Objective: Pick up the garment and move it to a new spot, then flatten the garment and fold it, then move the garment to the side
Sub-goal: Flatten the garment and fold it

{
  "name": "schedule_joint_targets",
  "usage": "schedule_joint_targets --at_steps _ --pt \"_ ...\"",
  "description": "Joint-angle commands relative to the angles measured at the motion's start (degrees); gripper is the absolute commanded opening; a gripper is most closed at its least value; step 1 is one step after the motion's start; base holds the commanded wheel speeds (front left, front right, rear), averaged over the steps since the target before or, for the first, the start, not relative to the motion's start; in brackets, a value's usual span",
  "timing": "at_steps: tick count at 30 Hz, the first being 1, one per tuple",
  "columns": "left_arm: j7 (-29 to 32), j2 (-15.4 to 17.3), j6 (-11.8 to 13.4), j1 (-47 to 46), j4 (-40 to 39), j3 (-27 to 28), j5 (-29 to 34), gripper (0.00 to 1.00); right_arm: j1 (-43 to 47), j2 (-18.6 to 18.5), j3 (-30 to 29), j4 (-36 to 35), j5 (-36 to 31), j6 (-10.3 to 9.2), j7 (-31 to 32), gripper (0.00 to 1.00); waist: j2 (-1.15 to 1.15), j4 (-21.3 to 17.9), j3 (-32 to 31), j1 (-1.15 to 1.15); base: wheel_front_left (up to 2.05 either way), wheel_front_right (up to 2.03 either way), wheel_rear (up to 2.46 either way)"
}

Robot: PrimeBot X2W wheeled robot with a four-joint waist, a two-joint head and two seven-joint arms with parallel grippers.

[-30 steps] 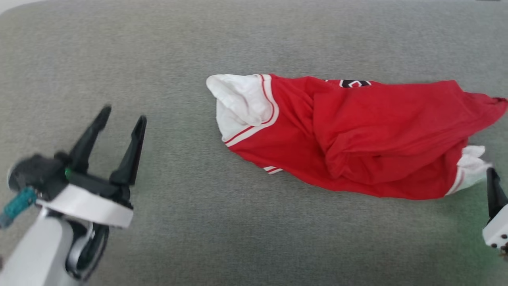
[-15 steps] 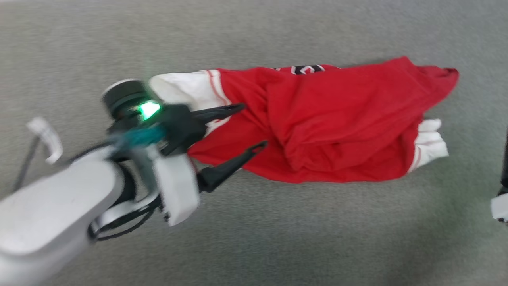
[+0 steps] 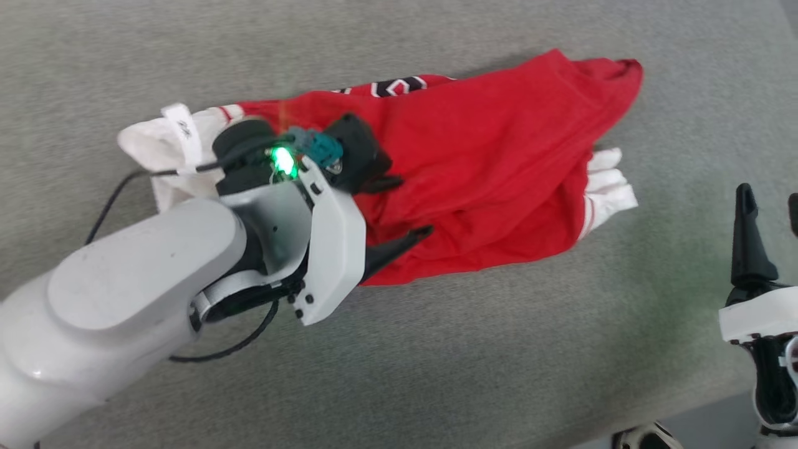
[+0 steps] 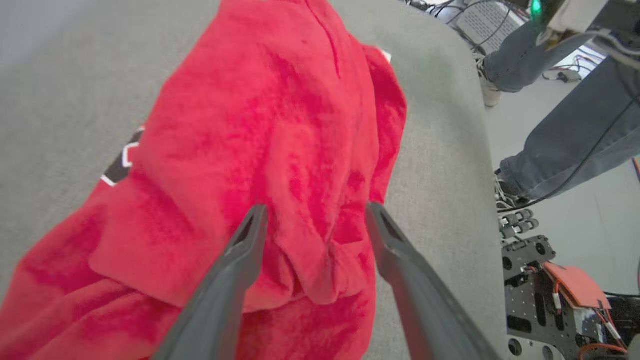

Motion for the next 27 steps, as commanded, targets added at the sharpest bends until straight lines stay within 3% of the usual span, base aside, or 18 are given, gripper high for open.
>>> schedule_joint_targets --at_steps 1,7,8,10,14,19,27 --pt "0.68 0.09 0.13 0.97 0.49 0.06 0.4 1.0 -0.12 -0.01 0.22 0.49 0.62 -0.04 -0.69 1.0 0.0 -1.26 0.59 0.0 0.0 0.0 0.0" --pt "2.22 1.11 0.13 3.01 2.48 0.04 3.65 1.0 -0.4 0.0 1.4 2.05 1.34 -0.04 -2.12 1.0 0.0 -2.92 0.7 0.0 0.0 0.0 0.0" --pt "1.52 1.09 0.13 3.15 3.0 0.03 3.96 0.82 -0.51 0.0 1.6 2.26 1.47 -0.04 -2.39 1.0 0.0 -3.12 0.71 0.0 0.0 0.0 0.0" --pt "1.01 0.98 0.13 3.47 3.99 0.03 3.6 0.0 -0.5 0.0 2.0 2.62 1.7 -0.04 -2.67 1.0 0.0 -3.46 0.65 0.0 0.0 0.0 0.0" --pt "-0.57 1.44 0.13 2.46 4.94 0.05 2.25 0.0 -0.13 -0.01 2.44 3.16 2.23 -0.04 -3.21 1.0 0.0 -4.02 0.61 0.0 0.0 0.0 0.0" --pt "-6.93 3.46 0.13 -4.2 9.54 1.58 -2.94 0.0 0.94 0.0 2.65 3.71 2.82 -0.04 -3.98 1.0 0.0 -4.62 0.54 0.0 0.0 0.0 0.0" --pt "-13.67 5.37 0.26 -11.83 31.53 9.37 -9.65 0.0 1.43 -0.01 5.32 5.36 4.27 -0.04 -5.08 1.0 0.0 -7.69 0.87 0.0 0.0 0.0 0.0"
